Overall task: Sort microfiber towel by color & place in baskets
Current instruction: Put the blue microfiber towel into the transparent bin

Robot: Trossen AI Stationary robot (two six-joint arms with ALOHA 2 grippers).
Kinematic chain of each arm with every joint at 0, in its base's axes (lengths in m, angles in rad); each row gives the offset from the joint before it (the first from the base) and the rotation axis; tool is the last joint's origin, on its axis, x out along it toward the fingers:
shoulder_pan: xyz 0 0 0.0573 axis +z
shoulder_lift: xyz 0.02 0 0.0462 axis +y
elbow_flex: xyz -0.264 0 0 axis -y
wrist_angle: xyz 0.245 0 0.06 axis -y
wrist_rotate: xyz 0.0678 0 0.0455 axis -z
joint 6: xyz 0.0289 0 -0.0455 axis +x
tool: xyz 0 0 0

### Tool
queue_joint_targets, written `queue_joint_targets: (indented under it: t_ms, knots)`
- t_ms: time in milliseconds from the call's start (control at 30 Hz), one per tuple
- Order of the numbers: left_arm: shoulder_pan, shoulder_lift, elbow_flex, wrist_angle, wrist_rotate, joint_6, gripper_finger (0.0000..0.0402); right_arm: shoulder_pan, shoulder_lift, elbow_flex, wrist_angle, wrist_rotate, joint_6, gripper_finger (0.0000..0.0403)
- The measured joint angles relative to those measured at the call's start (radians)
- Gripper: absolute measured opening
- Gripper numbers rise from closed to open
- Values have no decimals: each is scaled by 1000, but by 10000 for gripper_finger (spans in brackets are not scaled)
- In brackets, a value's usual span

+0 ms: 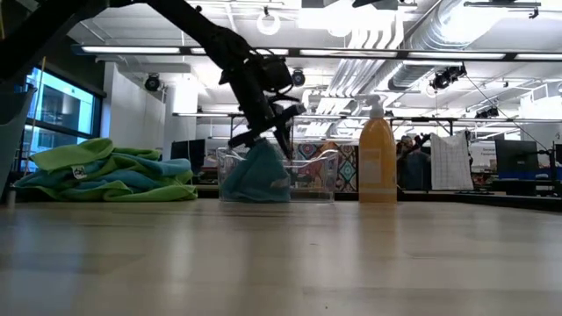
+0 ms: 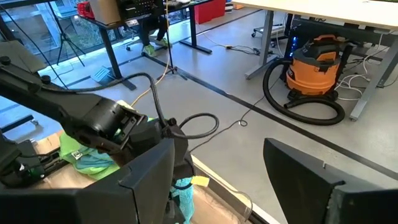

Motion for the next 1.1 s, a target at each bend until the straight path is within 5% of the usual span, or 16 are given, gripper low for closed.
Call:
queue_joint_targets:
  t_ms: [367,600,800,1100]
  knots:
    - [-20,-2,181,-173,-190,168,188,0,0,0,2,10,2,245]
    - [-18,-2,206,-255,-198,180,188,0,0,0,2,11,4,245]
    - [-19,-2,206,-254,-224,174,188,0,0,0,2,11,5,245]
    - [-1,-2,199,-151,-442,47,188,0,0,0,2,11,19,245]
